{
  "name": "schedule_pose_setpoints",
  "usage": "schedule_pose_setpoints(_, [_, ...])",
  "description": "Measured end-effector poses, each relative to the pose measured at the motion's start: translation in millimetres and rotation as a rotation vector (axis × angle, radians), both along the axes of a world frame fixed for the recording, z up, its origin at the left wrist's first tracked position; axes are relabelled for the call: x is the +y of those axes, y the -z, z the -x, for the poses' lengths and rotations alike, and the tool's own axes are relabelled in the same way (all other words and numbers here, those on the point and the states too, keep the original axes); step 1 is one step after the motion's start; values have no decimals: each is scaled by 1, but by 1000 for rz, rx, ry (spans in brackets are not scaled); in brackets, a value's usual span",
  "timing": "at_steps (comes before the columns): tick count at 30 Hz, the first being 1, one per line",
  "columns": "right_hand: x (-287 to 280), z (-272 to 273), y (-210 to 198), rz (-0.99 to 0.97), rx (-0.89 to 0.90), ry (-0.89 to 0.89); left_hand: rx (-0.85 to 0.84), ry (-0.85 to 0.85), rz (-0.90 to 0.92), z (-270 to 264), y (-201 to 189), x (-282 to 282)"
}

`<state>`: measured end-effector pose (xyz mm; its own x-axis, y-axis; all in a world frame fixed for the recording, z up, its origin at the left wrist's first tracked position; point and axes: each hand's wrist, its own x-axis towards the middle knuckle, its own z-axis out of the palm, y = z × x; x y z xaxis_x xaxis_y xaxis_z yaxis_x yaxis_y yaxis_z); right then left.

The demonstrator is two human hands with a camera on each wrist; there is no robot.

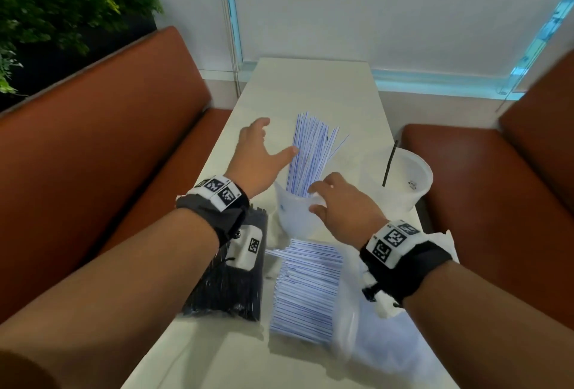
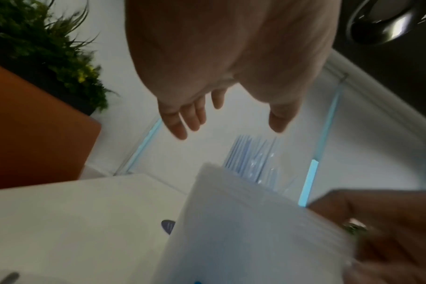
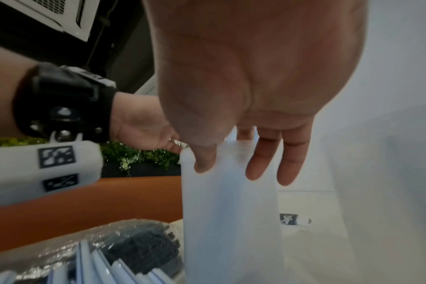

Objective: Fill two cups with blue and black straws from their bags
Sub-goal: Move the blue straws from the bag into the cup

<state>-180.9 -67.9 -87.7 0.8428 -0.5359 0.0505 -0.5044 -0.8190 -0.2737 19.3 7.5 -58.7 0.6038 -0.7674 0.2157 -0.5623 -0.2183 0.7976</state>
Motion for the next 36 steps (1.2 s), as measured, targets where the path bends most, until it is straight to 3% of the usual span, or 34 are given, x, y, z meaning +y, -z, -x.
schedule_pose_setpoints(3, [6,21,-7,104,-216,192,-268,138,48,20,-9,31])
schedule_pose_setpoints(4, [6,29,-8,101,-171,269,-316,250,-26,30,-10,39])
schedule_pose_setpoints(8, [13,48,-3,-34,369,411,-540,689,-543,75,10,53])
schedule_pose_setpoints(11, [21,47,3,-123,466,359,-628,796,-708,97,30,51])
schedule_pose_setpoints(15, [22,48,6,-177,460,346,-687,817,-802,113,46,48])
schedule_pose_setpoints(21, [20,49,4,-208,419,317,-663,809,-772,122,54,42])
schedule_pose_setpoints(27, [20,48,1,-153,442,290,-809,810,-766,130,53,39])
schedule_pose_setpoints(36, [15,56,-5,-198,352,281,-992,667,-750,85,25,66])
